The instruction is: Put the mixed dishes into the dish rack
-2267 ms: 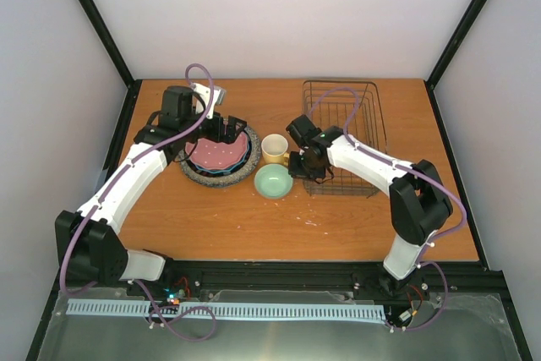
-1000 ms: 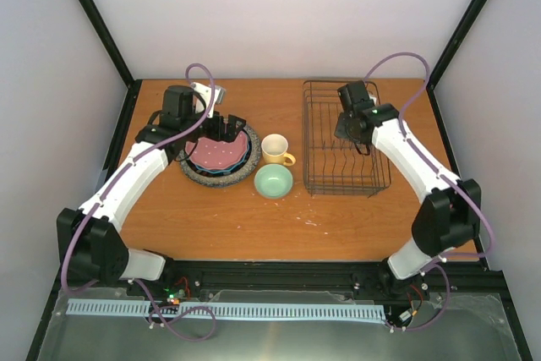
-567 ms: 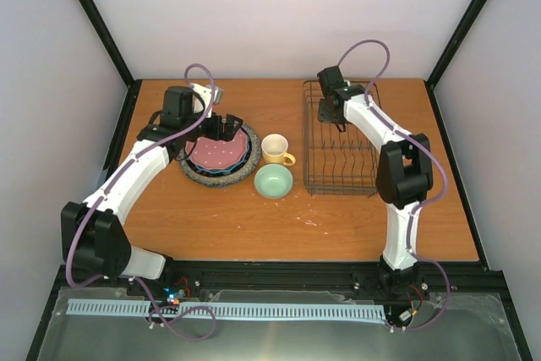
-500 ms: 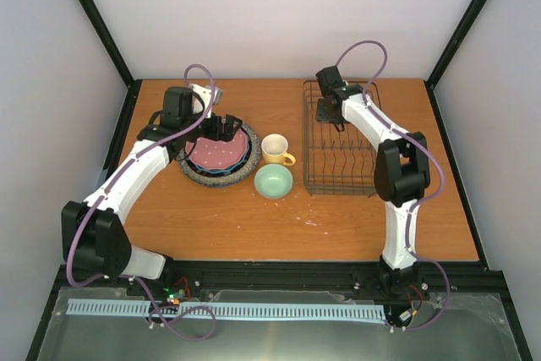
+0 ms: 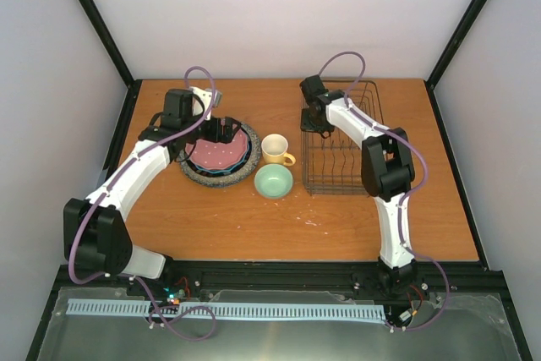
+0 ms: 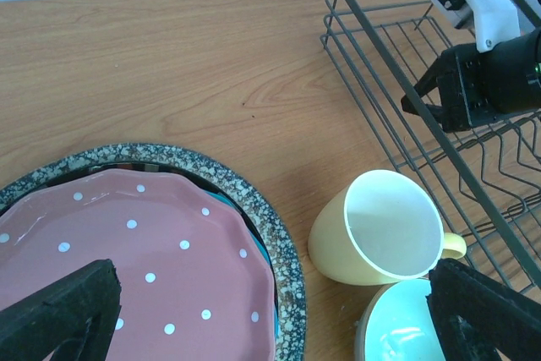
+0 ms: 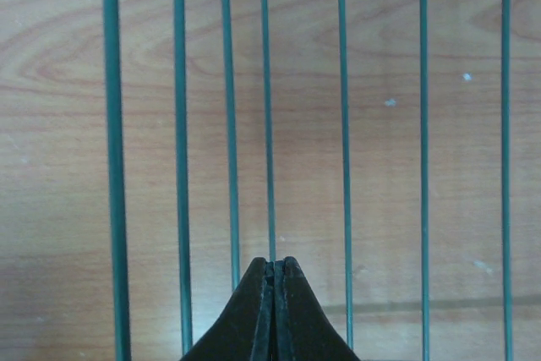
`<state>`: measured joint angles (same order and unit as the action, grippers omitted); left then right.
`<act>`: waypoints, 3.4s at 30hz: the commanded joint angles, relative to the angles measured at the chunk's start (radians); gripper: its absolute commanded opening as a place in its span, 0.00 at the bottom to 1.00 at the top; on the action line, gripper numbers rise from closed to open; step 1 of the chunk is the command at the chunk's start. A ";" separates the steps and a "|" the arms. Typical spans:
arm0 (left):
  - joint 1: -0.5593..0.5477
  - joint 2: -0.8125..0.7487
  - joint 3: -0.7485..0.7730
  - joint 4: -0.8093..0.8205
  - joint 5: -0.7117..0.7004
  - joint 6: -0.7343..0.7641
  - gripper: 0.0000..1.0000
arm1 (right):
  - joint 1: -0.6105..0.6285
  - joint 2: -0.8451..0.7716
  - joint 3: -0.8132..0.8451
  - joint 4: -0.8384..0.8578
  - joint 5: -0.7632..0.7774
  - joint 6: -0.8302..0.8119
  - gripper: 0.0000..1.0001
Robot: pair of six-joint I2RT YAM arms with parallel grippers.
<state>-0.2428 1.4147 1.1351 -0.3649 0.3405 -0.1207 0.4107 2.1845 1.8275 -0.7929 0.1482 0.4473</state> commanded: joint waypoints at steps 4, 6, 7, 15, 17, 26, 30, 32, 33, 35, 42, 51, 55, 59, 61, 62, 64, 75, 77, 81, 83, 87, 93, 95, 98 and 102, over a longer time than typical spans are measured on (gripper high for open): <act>0.008 -0.022 -0.006 0.022 -0.001 0.006 1.00 | 0.039 0.059 0.067 -0.006 -0.044 0.035 0.03; 0.009 -0.026 -0.008 0.024 0.000 0.006 1.00 | 0.042 0.063 0.073 -0.006 -0.052 0.041 0.03; 0.008 -0.025 -0.009 0.024 0.000 0.006 1.00 | 0.043 0.064 0.075 -0.006 -0.060 0.046 0.03; 0.010 -0.033 -0.020 0.024 0.002 0.004 1.00 | 0.073 0.069 0.117 -0.022 -0.073 0.056 0.03; 0.010 -0.037 -0.021 0.023 0.002 0.003 1.00 | 0.077 0.067 0.121 -0.017 -0.081 0.057 0.03; 0.010 -0.056 -0.039 0.017 -0.036 0.013 1.00 | 0.086 0.038 0.134 -0.084 -0.015 0.038 0.15; 0.011 -0.018 -0.023 -0.014 -0.035 0.020 0.99 | 0.086 -0.038 0.061 -0.099 0.092 0.023 0.28; 0.010 0.016 -0.001 -0.042 -0.016 0.029 0.95 | 0.083 -0.087 0.017 -0.102 0.138 0.019 0.30; 0.010 0.033 0.010 -0.056 -0.005 0.035 0.92 | 0.081 -0.112 -0.008 -0.103 0.157 0.020 0.30; 0.010 0.060 0.031 -0.078 0.026 0.044 0.84 | 0.073 -0.167 -0.056 -0.096 0.194 0.023 0.31; -0.029 0.107 0.087 -0.129 0.117 0.091 0.72 | 0.023 -0.385 -0.210 -0.039 0.207 0.021 0.51; -0.150 0.241 0.232 -0.258 0.006 0.128 0.66 | -0.029 -0.492 -0.263 -0.037 0.130 -0.009 0.27; -0.171 0.297 0.282 -0.324 -0.070 0.146 0.65 | -0.031 -0.501 -0.278 -0.036 0.111 -0.013 0.26; -0.197 0.339 0.309 -0.353 -0.103 0.156 0.62 | -0.031 -0.506 -0.288 -0.022 0.097 -0.016 0.26; -0.207 0.351 0.312 -0.352 -0.101 0.153 0.61 | -0.031 -0.507 -0.287 -0.019 0.094 -0.016 0.25; -0.211 0.358 0.317 -0.353 -0.104 0.153 0.61 | -0.030 -0.508 -0.287 -0.018 0.093 -0.017 0.24; -0.220 0.373 0.332 -0.360 -0.119 0.153 0.61 | -0.031 -0.515 -0.292 -0.010 0.095 -0.019 0.24; -0.236 0.436 0.401 -0.364 -0.097 0.160 0.61 | -0.034 -0.528 -0.303 -0.005 0.100 -0.031 0.23; -0.240 0.450 0.407 -0.361 -0.093 0.161 0.61 | -0.033 -0.530 -0.305 -0.006 0.099 -0.033 0.23; -0.248 0.484 0.425 -0.362 -0.075 0.167 0.57 | -0.033 -0.531 -0.302 -0.006 0.102 -0.033 0.22; -0.250 0.502 0.439 -0.368 -0.074 0.172 0.54 | -0.034 -0.531 -0.298 -0.008 0.101 -0.034 0.22; -0.255 0.531 0.463 -0.371 -0.067 0.177 0.51 | -0.033 -0.531 -0.289 -0.009 0.100 -0.038 0.22; -0.259 0.571 0.492 -0.379 -0.050 0.184 0.39 | -0.033 -0.530 -0.286 -0.012 0.097 -0.044 0.22; -0.259 0.584 0.500 -0.383 -0.047 0.183 0.28 | -0.033 -0.529 -0.284 -0.015 0.097 -0.046 0.22; -0.259 0.606 0.512 -0.394 -0.037 0.179 0.15 | -0.034 -0.526 -0.285 -0.019 0.099 -0.048 0.22; -0.259 0.624 0.517 -0.404 -0.022 0.179 0.01 | -0.034 -0.527 -0.284 -0.020 0.100 -0.049 0.22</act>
<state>-0.4904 2.0068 1.6253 -0.7231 0.2844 0.0544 0.3801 1.6855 1.5322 -0.8120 0.2466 0.4068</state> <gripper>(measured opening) 0.068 0.217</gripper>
